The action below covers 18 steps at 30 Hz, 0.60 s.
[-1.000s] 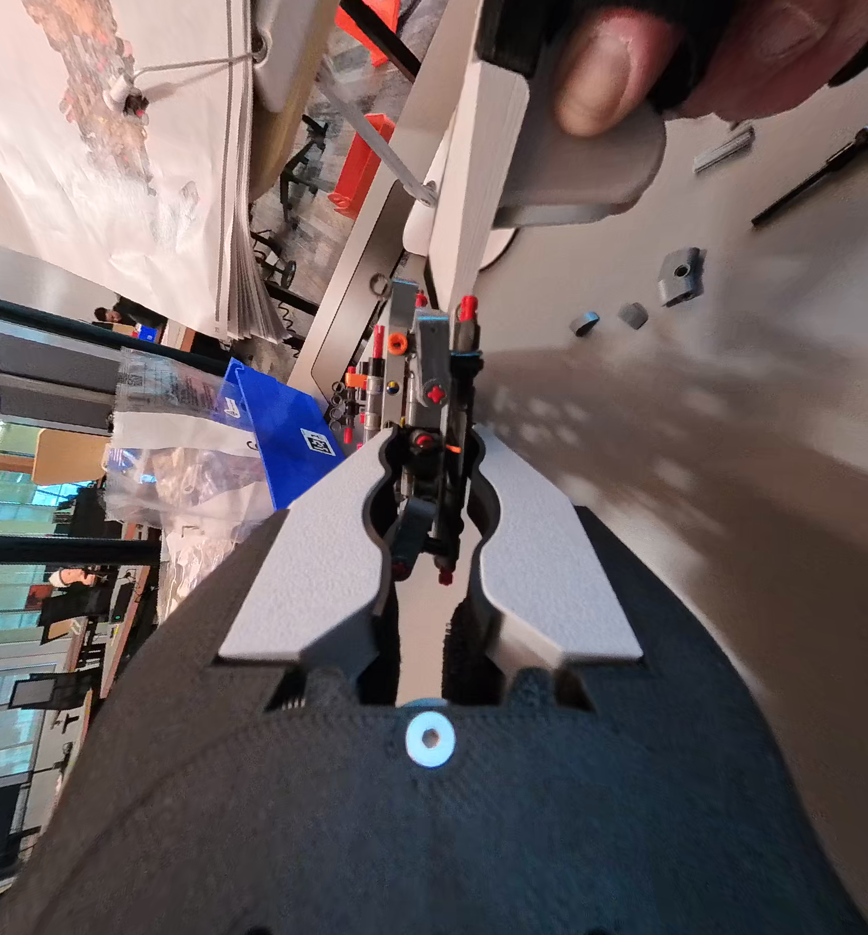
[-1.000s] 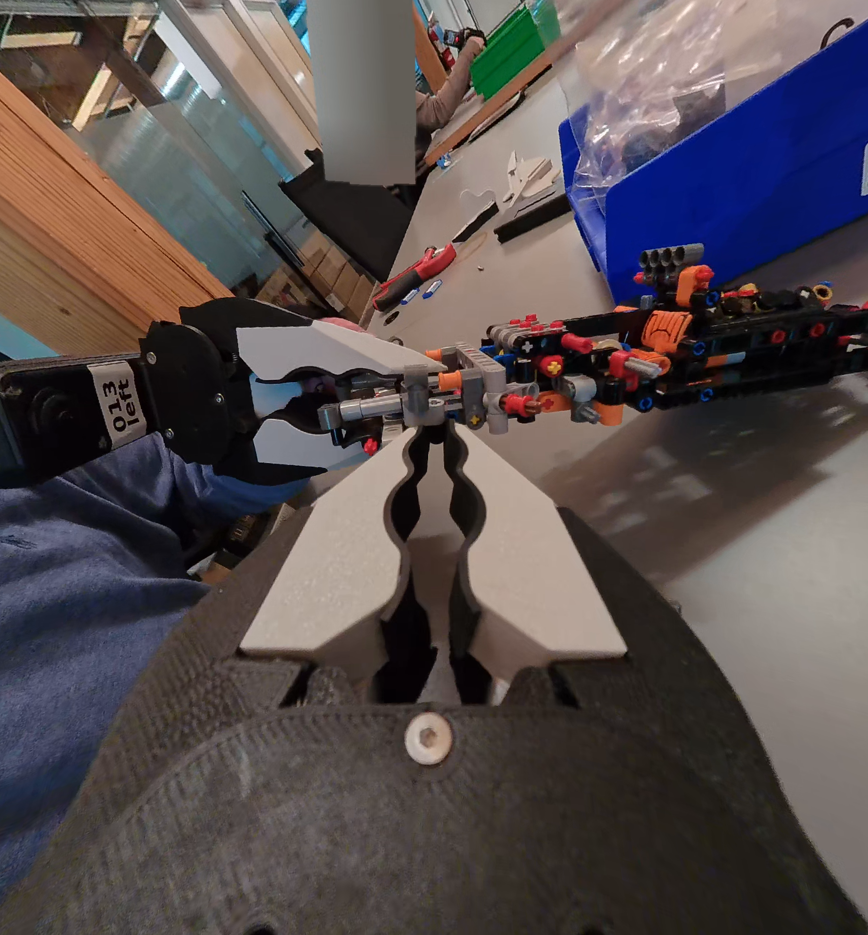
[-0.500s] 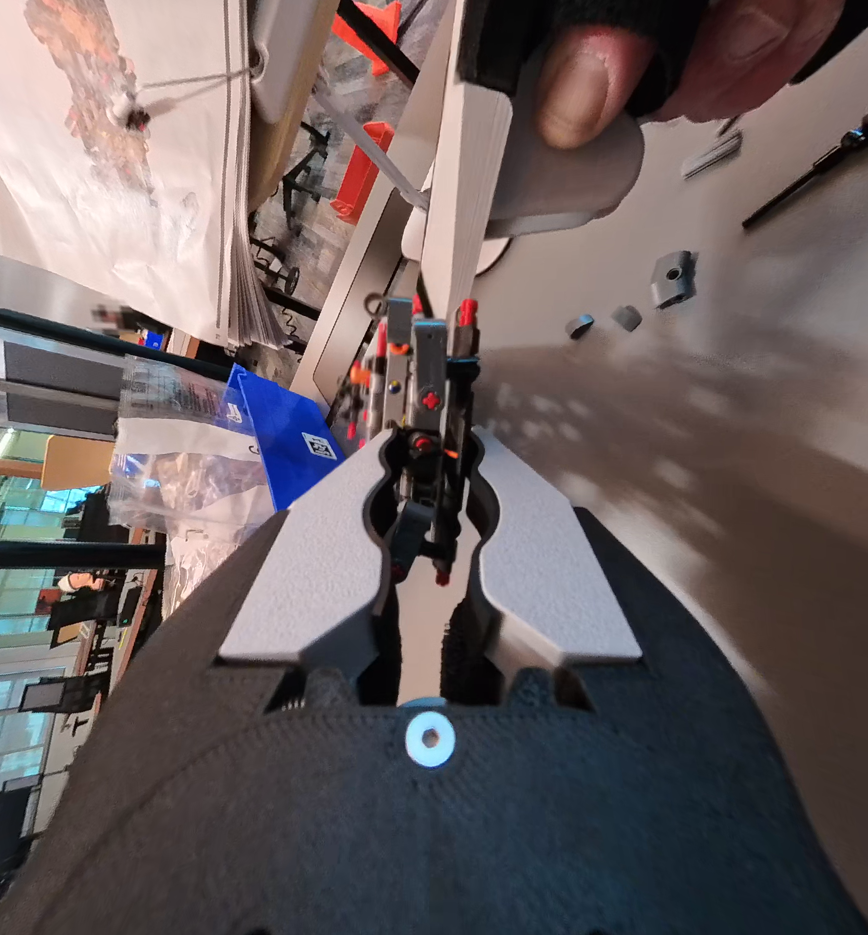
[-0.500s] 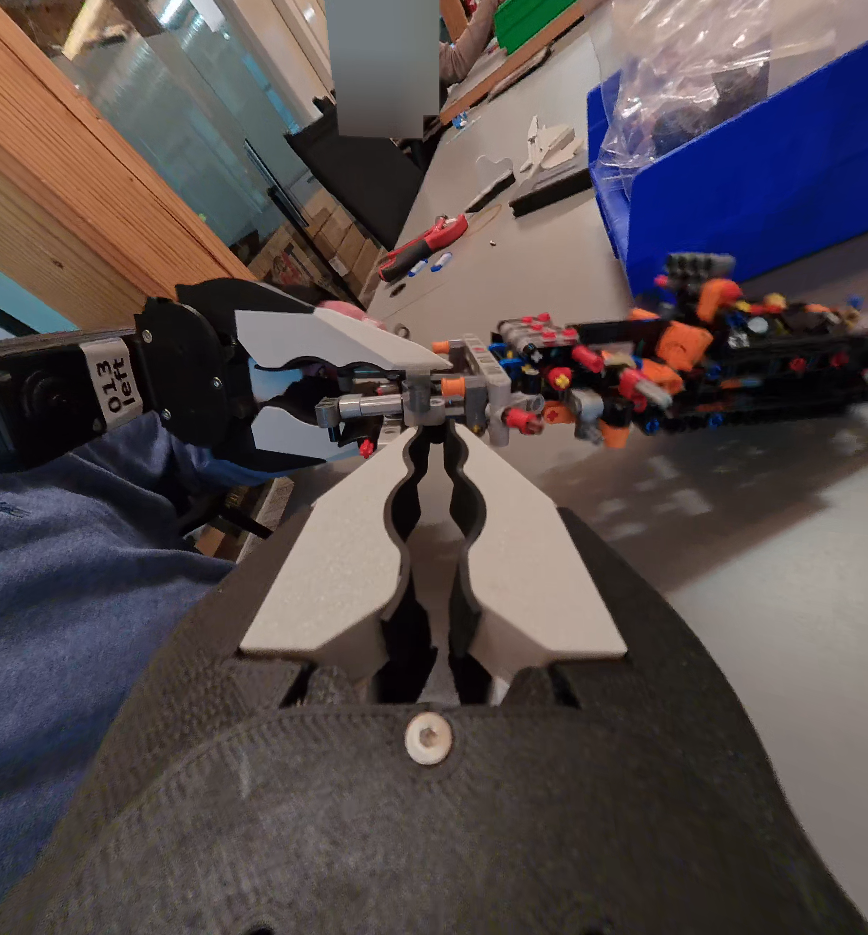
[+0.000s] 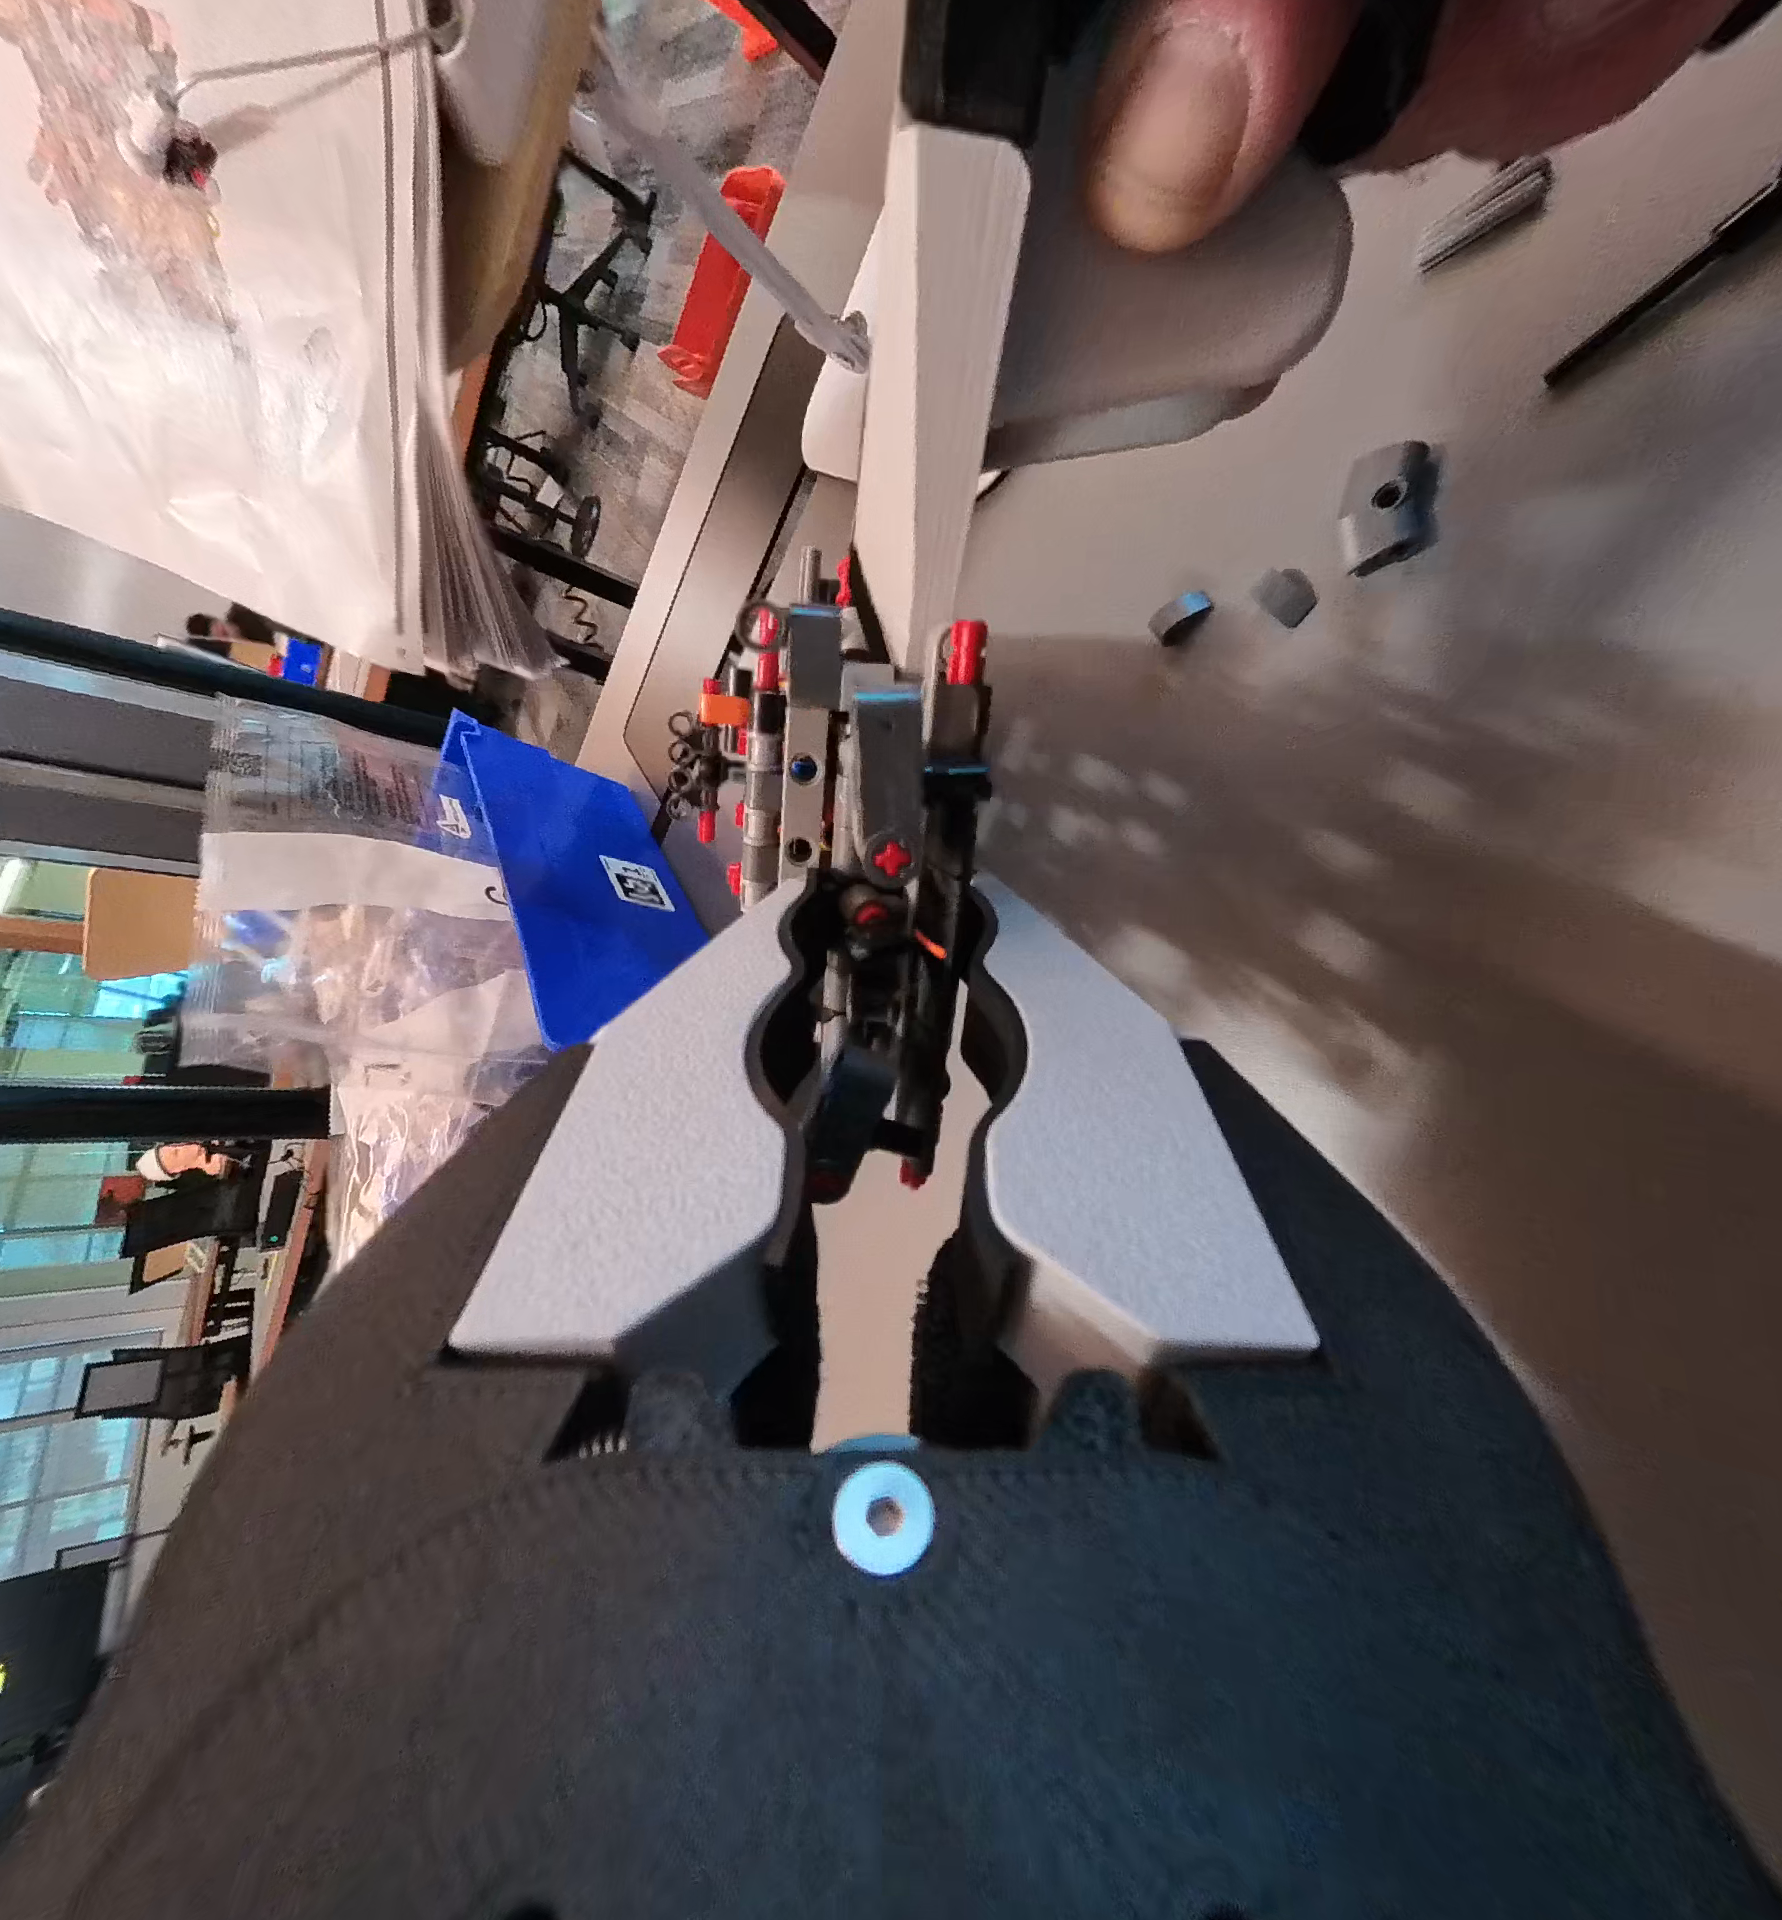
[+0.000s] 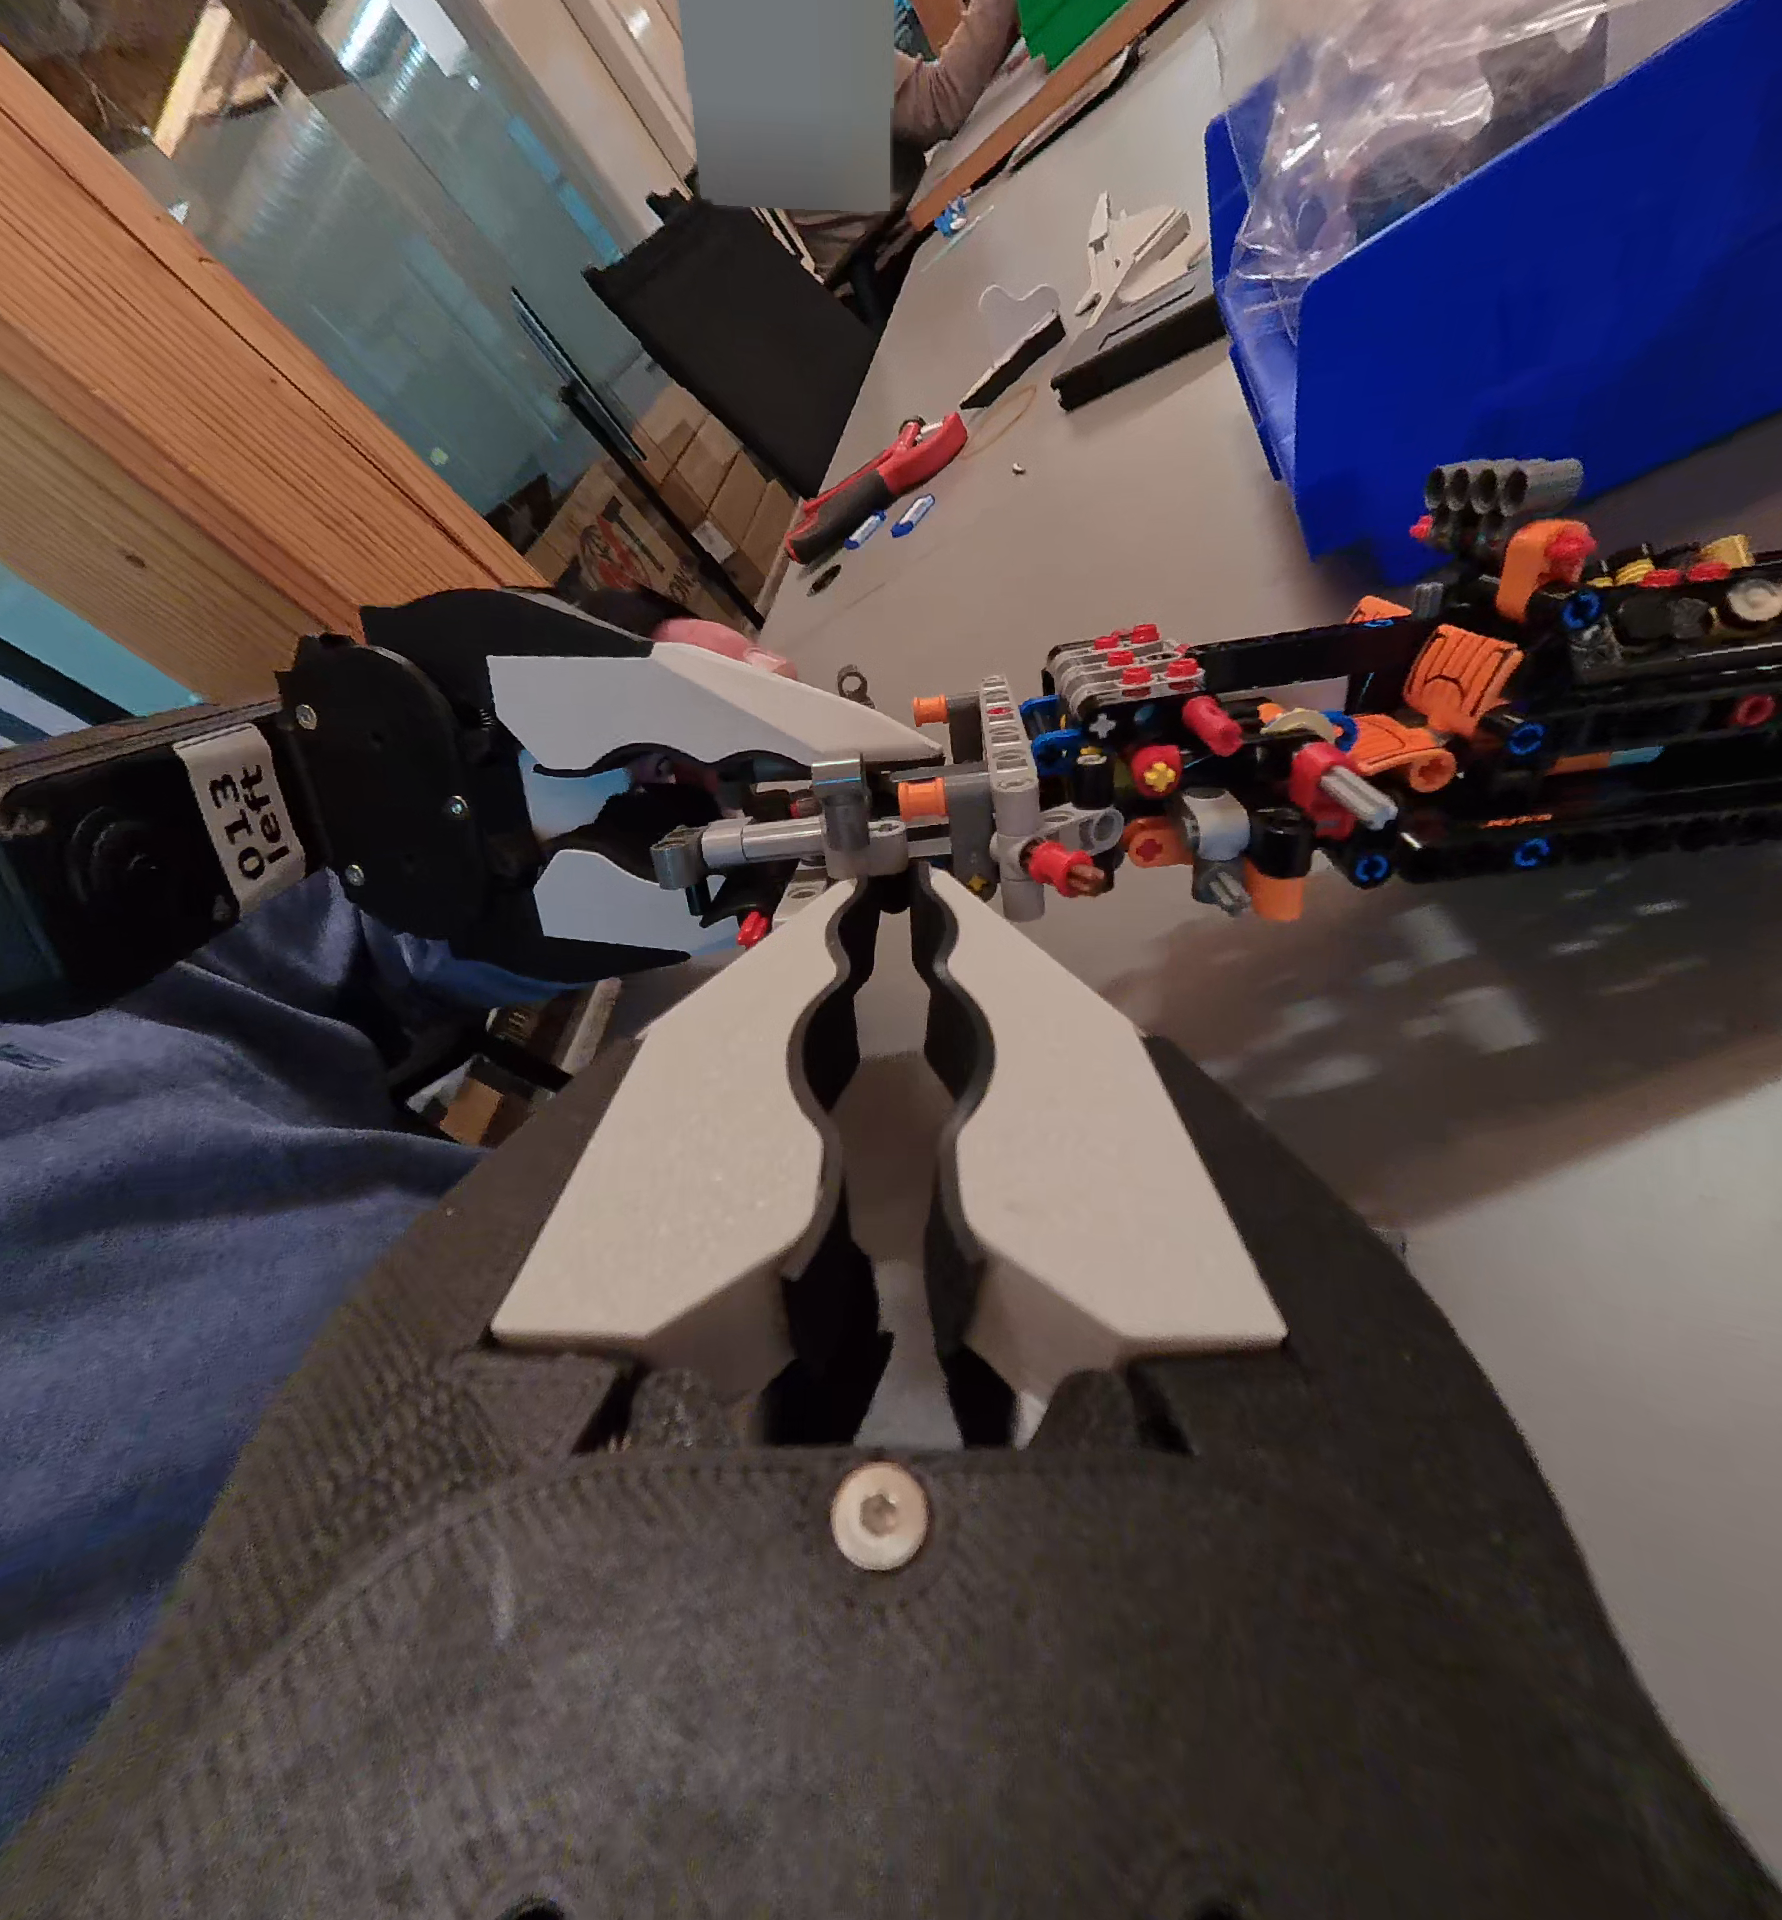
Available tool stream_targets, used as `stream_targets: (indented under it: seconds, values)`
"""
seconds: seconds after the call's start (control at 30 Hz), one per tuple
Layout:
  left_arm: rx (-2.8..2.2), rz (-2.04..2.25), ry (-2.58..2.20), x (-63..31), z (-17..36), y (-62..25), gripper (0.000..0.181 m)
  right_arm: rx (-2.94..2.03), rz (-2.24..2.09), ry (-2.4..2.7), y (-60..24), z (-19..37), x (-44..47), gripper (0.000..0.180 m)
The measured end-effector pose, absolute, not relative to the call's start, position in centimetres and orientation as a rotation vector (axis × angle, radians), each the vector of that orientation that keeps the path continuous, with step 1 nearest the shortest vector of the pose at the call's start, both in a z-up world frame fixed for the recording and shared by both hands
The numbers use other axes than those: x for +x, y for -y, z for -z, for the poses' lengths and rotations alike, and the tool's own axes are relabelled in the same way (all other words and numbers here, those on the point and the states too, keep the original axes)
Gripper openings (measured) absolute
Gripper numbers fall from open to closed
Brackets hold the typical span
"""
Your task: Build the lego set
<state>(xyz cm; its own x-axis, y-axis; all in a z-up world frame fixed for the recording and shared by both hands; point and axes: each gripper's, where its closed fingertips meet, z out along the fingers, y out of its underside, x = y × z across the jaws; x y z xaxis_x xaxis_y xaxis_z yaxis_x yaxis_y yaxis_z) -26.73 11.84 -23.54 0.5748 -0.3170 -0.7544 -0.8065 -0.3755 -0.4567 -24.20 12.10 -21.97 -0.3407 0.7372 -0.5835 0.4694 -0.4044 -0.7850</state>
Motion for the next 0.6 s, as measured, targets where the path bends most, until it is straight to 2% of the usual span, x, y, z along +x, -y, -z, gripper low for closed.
stream_targets:
  seconds: [0.2, 0.47, 0.6]
  values:
    - [-1.950, -0.737, -0.967, -25.8, 25.2, -11.3, 0.023, -1.732, -1.699, 1.667, -11.6, 23.6, -22.9, 0.007]
    - [-1.923, -0.781, -1.084, -23.5, 28.1, -10.2, 0.025, -1.848, -1.624, 1.653, -10.7, 25.3, -19.1, 0.019]
    - [-1.956, -0.765, -1.161, -21.9, 30.4, -9.4, 0.029, -1.878, -1.543, 1.669, -10.0, 26.5, -17.9, 0.018]
